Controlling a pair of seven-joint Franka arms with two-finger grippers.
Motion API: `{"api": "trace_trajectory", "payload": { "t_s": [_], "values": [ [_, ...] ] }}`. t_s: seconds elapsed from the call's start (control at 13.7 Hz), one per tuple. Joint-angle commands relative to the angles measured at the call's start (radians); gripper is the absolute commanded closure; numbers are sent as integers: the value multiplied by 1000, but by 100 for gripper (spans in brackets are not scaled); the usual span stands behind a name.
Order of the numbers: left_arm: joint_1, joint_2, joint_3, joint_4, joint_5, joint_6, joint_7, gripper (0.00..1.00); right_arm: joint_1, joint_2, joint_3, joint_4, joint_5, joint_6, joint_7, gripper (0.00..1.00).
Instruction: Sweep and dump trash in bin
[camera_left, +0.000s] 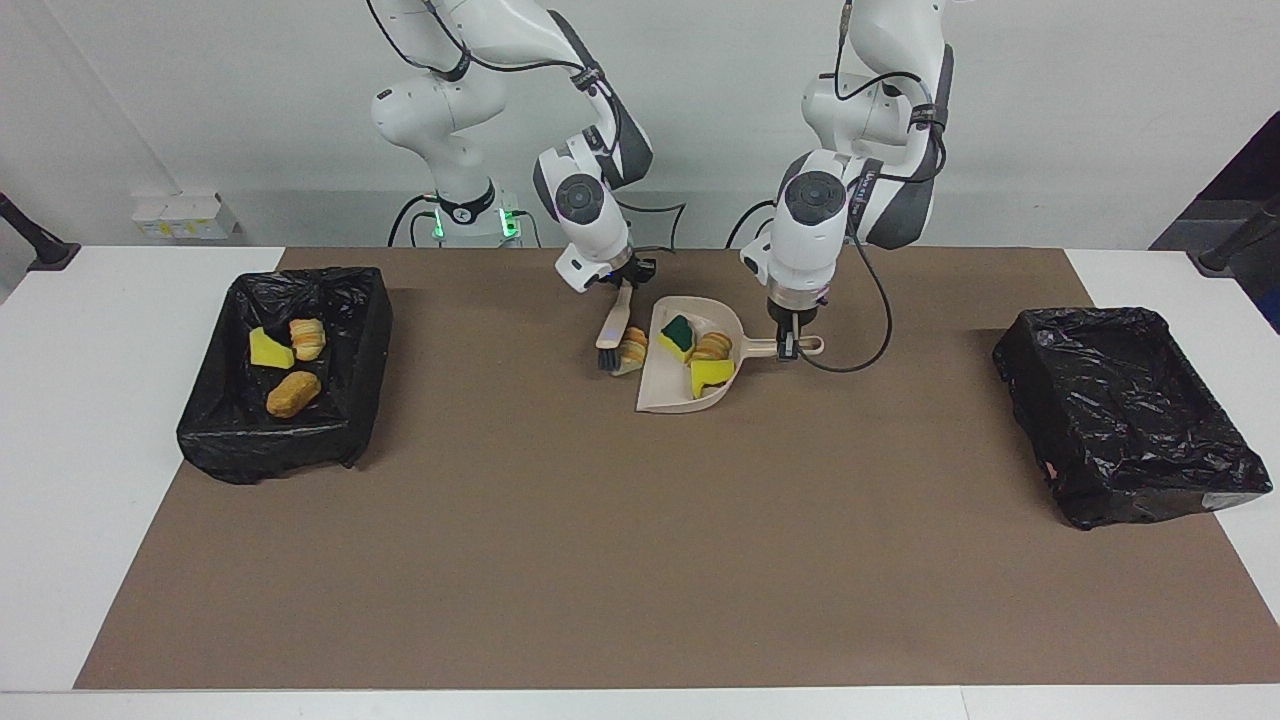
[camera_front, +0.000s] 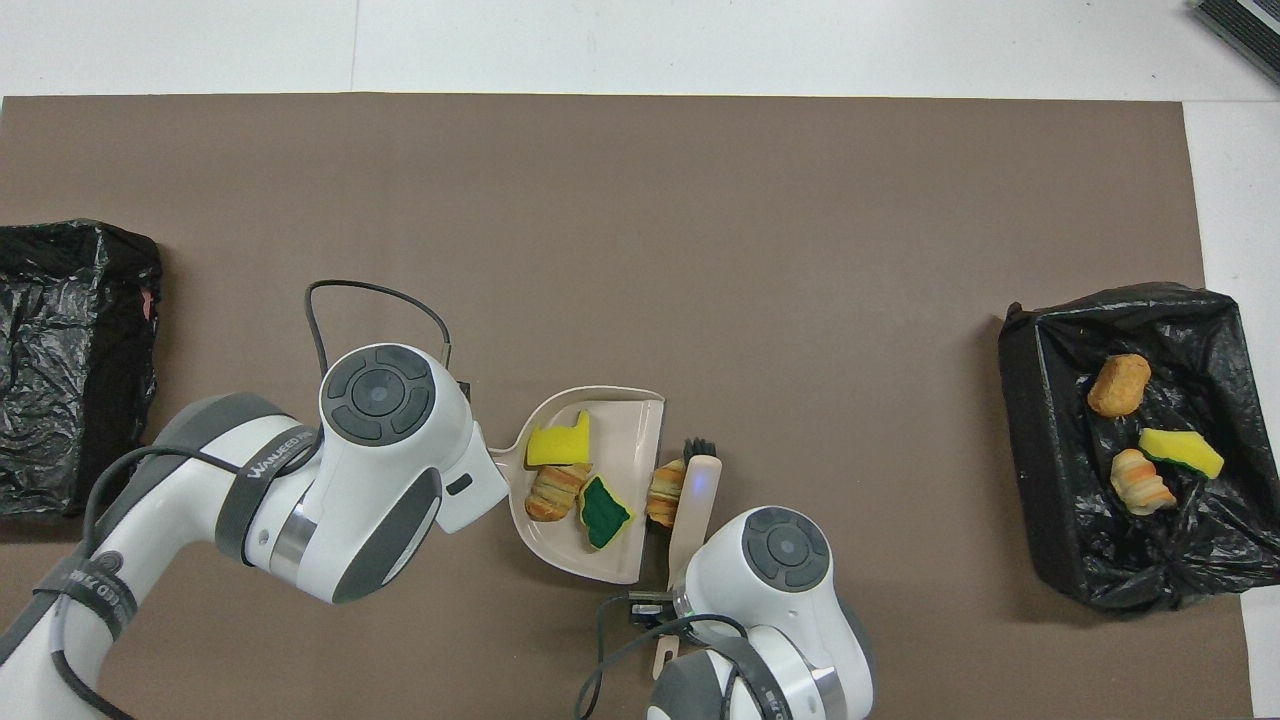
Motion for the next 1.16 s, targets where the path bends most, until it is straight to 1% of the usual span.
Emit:
{"api": "trace_trajectory", "payload": {
  "t_s": [0.0,0.22,0.44,0.73,0.95,1.09],
  "values": [
    [-5,-24,5,-27,19,-10,4,100,22,63,6,108,31,-3,48,100],
    [-4,-24,5,-25,19,-14,2,100,83,63,6,129,54,2,53,100],
    [1,-24,5,-25,18,-16,-17,100,121,56,7,139,53,5,44,100],
    [39,-22,3,-25,2,-27,-31,100,167,57,10,175,42,-4,44,100],
    [60,-19,3,-27,-62,-28,-39,100,174,52,12,177,7,-6,36,100],
    [68,-18,3,-25,-82,-28,-39,100,174,52,12,186,-25,-7,31,100]
  ]
}}
